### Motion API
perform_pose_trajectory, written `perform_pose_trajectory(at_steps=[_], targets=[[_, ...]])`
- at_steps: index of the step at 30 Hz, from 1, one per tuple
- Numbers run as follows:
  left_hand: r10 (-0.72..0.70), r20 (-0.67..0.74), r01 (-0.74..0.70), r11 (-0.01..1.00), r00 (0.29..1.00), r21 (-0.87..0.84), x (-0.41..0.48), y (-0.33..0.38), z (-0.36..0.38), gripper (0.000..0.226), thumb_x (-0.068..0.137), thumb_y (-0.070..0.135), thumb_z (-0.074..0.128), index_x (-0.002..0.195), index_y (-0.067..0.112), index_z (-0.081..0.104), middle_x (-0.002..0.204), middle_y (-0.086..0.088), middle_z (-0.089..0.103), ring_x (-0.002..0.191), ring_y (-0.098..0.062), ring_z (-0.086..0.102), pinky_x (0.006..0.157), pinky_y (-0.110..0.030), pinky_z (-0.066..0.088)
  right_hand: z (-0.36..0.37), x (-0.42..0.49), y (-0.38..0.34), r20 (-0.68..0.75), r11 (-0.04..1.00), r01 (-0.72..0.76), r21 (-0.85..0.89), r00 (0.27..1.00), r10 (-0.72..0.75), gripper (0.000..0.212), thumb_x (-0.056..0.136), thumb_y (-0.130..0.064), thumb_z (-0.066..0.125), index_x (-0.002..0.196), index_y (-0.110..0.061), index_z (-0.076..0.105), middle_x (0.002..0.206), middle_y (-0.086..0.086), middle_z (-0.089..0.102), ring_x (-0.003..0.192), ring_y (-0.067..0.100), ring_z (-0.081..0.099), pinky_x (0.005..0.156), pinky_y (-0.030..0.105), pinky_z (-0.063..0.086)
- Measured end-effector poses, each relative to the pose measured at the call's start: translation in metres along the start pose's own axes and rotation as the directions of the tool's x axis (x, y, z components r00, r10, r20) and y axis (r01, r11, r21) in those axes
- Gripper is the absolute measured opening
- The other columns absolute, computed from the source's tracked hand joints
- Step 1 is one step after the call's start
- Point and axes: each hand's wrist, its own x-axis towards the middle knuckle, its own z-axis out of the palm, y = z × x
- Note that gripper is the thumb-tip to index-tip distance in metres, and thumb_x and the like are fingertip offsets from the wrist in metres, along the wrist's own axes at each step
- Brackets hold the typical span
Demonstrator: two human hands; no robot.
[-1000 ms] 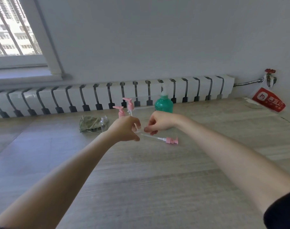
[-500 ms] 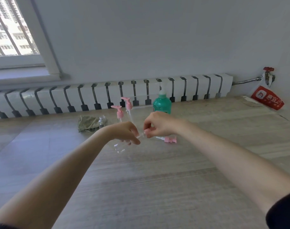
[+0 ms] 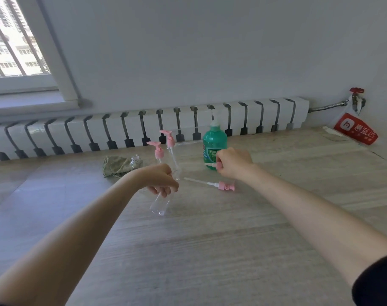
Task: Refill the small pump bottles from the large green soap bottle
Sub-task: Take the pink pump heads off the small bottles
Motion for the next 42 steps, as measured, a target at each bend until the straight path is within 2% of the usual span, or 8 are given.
perform_pose_trajectory(at_steps=[6, 9, 14, 17, 24, 35, 38, 42], targets=[[0.034, -0.123, -0.035, 0.999, 0.992, -0.004, 0.007, 0.006, 0.006, 0.020, 0.082, 0.018, 0.068, 0.094, 0.006, 0.057, 0.076, -0.005, 0.067, 0.072, -0.017, 0.060, 0.067, -0.026, 0.052, 0.012, -0.005, 0.006, 0.255, 0.997, -0.069, -0.022, 0.964, 0.073, 0.016, 0.092, -0.027, 0.048, 0.081, -0.019, 0.055, 0.076, -0.003, 0.051, 0.067, 0.014, 0.048, 0.059, 0.025, 0.041], [0.066, -0.131, -0.066, 0.998, 0.989, 0.006, 0.009, 0.009, 0.008, 0.017, 0.082, 0.018, 0.068, 0.090, 0.008, 0.056, 0.075, -0.004, 0.066, 0.071, -0.016, 0.058, 0.066, -0.026, 0.051, 0.014, -0.006, 0.006, 0.340, 0.998, -0.050, -0.044, 0.938, 0.062, 0.014, 0.092, -0.029, 0.051, 0.089, -0.018, 0.059, 0.080, -0.002, 0.056, 0.070, 0.014, 0.051, 0.059, 0.025, 0.041], [0.091, -0.166, -0.096, 0.995, 0.982, -0.022, 0.012, 0.009, 0.010, 0.019, 0.081, 0.015, 0.070, 0.089, 0.008, 0.054, 0.078, -0.006, 0.065, 0.070, -0.017, 0.057, 0.063, -0.026, 0.049, 0.020, -0.009, -0.003, 0.258, 0.996, 0.094, -0.005, 0.962, -0.089, 0.035, 0.092, -0.047, 0.042, 0.110, -0.020, 0.056, 0.101, -0.002, 0.060, 0.086, 0.016, 0.058, 0.073, 0.032, 0.051], [0.105, -0.200, -0.114, 0.993, 0.974, -0.034, 0.013, 0.010, 0.011, 0.022, 0.080, 0.016, 0.071, 0.092, 0.008, 0.054, 0.081, -0.006, 0.061, 0.072, -0.017, 0.055, 0.065, -0.025, 0.049, 0.027, -0.016, -0.006, 0.240, 0.987, 0.151, 0.055, 0.958, -0.160, 0.024, 0.091, -0.038, 0.052, 0.108, -0.023, 0.060, 0.103, -0.005, 0.061, 0.087, 0.014, 0.058, 0.076, 0.034, 0.053], [0.160, -0.278, -0.181, 0.982, 0.947, -0.052, 0.023, 0.023, 0.020, 0.030, 0.076, 0.020, 0.075, 0.097, 0.010, 0.056, 0.090, -0.005, 0.058, 0.079, -0.016, 0.053, 0.078, -0.030, 0.052, 0.028, -0.023, 0.021, 0.201, 0.988, -0.109, 0.111, 0.976, 0.085, 0.015, 0.088, -0.029, 0.060, 0.099, -0.024, 0.069, 0.085, -0.007, 0.064, 0.077, 0.013, 0.060, 0.071, 0.030, 0.054], [0.163, -0.280, -0.221, 0.957, 0.946, -0.189, 0.039, 0.053, 0.031, 0.027, 0.076, 0.012, 0.074, 0.087, 0.013, 0.049, 0.096, -0.012, 0.056, 0.085, -0.022, 0.055, 0.086, -0.041, 0.053, 0.019, -0.048, 0.102, 0.210, 0.839, -0.535, 0.095, 0.835, 0.509, 0.008, 0.083, -0.012, 0.059, 0.089, -0.017, 0.063, 0.066, 0.000, 0.059, 0.064, 0.019, 0.063, 0.051, 0.018, 0.037], [0.168, -0.305, -0.232, 0.954, 0.938, -0.189, 0.040, 0.059, 0.032, 0.026, 0.077, 0.012, 0.074, 0.091, 0.011, 0.051, 0.102, -0.014, 0.059, 0.093, -0.027, 0.059, 0.087, -0.042, 0.055, 0.027, -0.048, 0.111, 0.193, 0.783, -0.601, 0.159, 0.797, 0.572, 0.007, 0.083, -0.023, 0.062, 0.087, -0.018, 0.061, 0.072, 0.000, 0.065, 0.064, 0.018, 0.067, 0.051, 0.017, 0.040], [0.158, -0.329, -0.232, 0.952, 0.931, -0.198, 0.039, 0.060, 0.028, 0.028, 0.076, 0.011, 0.074, 0.094, 0.008, 0.054, 0.102, -0.014, 0.060, 0.096, -0.030, 0.060, 0.088, -0.045, 0.054, 0.033, -0.044, 0.110, 0.139, 0.826, -0.546, 0.140, 0.837, 0.529, 0.034, 0.081, -0.049, 0.063, 0.098, -0.019, 0.062, 0.093, 0.003, 0.065, 0.086, 0.023, 0.065, 0.072, 0.026, 0.050]])
